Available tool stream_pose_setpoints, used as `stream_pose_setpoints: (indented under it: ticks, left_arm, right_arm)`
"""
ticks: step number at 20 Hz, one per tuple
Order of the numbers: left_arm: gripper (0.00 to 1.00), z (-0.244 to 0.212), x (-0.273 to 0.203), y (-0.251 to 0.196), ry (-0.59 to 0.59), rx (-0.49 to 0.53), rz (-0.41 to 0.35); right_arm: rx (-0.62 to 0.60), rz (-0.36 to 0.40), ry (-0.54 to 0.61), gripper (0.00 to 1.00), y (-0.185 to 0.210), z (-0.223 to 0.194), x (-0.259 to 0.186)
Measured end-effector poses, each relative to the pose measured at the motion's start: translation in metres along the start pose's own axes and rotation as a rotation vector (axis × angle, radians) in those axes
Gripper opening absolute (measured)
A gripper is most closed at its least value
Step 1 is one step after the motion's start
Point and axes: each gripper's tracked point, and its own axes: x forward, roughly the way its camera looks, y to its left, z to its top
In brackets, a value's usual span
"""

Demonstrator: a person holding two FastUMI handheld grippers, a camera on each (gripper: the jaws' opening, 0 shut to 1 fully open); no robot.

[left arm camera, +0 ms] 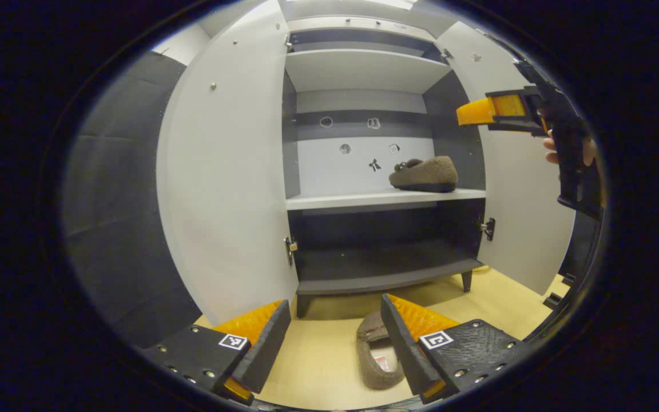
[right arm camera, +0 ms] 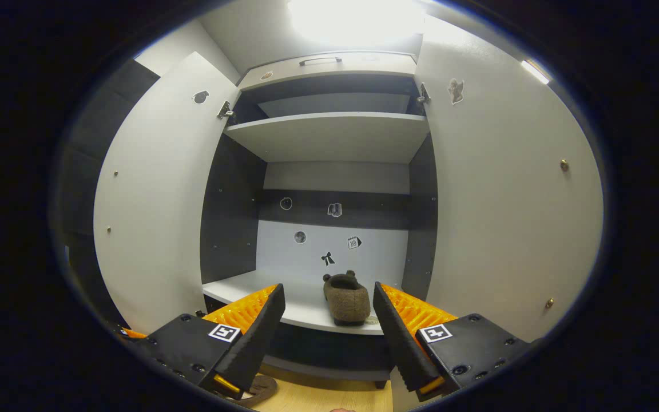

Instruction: Grab one shoe with the right hand and put it into the shoe cabinet, grab the other shoe with the left hand and put it into the shoe cabinet; then close the right door with the right hand and the left door with the left hand.

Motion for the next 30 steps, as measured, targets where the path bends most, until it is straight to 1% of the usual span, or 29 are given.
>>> stream_pose_setpoints:
  ticks: [2, 3, 5, 6, 7, 10, 18, 19, 20, 21, 22, 23, 24, 25, 26, 27, 28, 30]
  left_arm:
    - [0.99, -0.020, 0.009, -0.006, 0.042, 0.008, -0.018]
    - [0.93, -0.029, 0.013, -0.009, 0.061, 0.009, -0.026]
    - [0.93, -0.046, 0.024, -0.014, 0.103, -0.005, -0.042]
    - [0.96, -0.055, 0.028, -0.017, 0.125, -0.019, -0.052]
    - [0.93, -0.065, 0.033, -0.021, 0.148, -0.031, -0.060]
    - [0.93, -0.092, 0.046, -0.028, 0.227, -0.049, -0.079]
    - [0.93, -0.147, 0.075, -0.030, 0.380, -0.019, -0.047]
    - [0.87, -0.154, 0.077, -0.030, 0.404, -0.014, -0.044]
    - [0.87, -0.162, 0.079, -0.029, 0.428, -0.008, -0.039]
    - [0.99, -0.169, 0.081, -0.029, 0.453, -0.003, -0.035]
    - [0.99, -0.179, 0.083, -0.028, 0.482, -0.005, -0.035]
    - [0.90, -0.185, 0.084, -0.027, 0.496, -0.015, -0.036]
    - [0.90, -0.188, 0.086, -0.029, 0.503, -0.040, -0.051]
    - [0.72, -0.190, 0.086, -0.031, 0.504, -0.065, -0.057]
    - [0.77, -0.192, 0.084, -0.034, 0.511, -0.082, -0.063]
    - [0.70, -0.194, 0.084, -0.036, 0.527, -0.089, -0.068]
    - [0.70, -0.199, 0.085, -0.044, 0.541, -0.121, -0.108]
    - [0.55, -0.202, 0.089, -0.052, 0.557, -0.158, -0.129]
  right_arm:
    - [0.007, 0.007, 0.020, 0.98, 0.001, -0.010, -0.013]
    - [0.008, 0.008, 0.031, 0.97, 0.002, -0.013, -0.020]
    - [0.003, 0.015, 0.042, 0.98, 0.003, -0.019, -0.030]
    - [-0.002, 0.019, 0.047, 0.98, 0.003, -0.021, -0.034]
    - [-0.008, 0.019, 0.054, 0.98, 0.004, -0.023, -0.038]
    - [0.004, 0.017, 0.076, 0.98, 0.002, -0.028, -0.048]
    - [0.020, -0.016, 0.119, 0.98, -0.014, -0.038, -0.066]
    - [0.022, -0.022, 0.122, 0.98, -0.017, -0.039, -0.068]
    - [0.023, -0.027, 0.126, 0.98, -0.019, -0.039, -0.070]
    - [0.023, -0.032, 0.130, 0.98, -0.020, -0.041, -0.072]
    - [0.024, -0.036, 0.136, 0.98, -0.022, -0.042, -0.073]
    - [0.024, -0.040, 0.141, 0.98, -0.023, -0.043, -0.074]
    - [0.024, -0.043, 0.147, 0.98, -0.024, -0.044, -0.074]
    - [0.024, -0.045, 0.152, 0.98, -0.024, -0.046, -0.076]
    - [0.022, -0.047, 0.156, 0.98, -0.024, -0.047, -0.076]
    - [0.021, -0.048, 0.161, 0.98, -0.024, -0.048, -0.076]
    - [0.021, -0.048, 0.165, 0.98, -0.023, -0.049, -0.077]
    - [0.022, -0.047, 0.173, 0.98, -0.023, -0.050, -0.077]
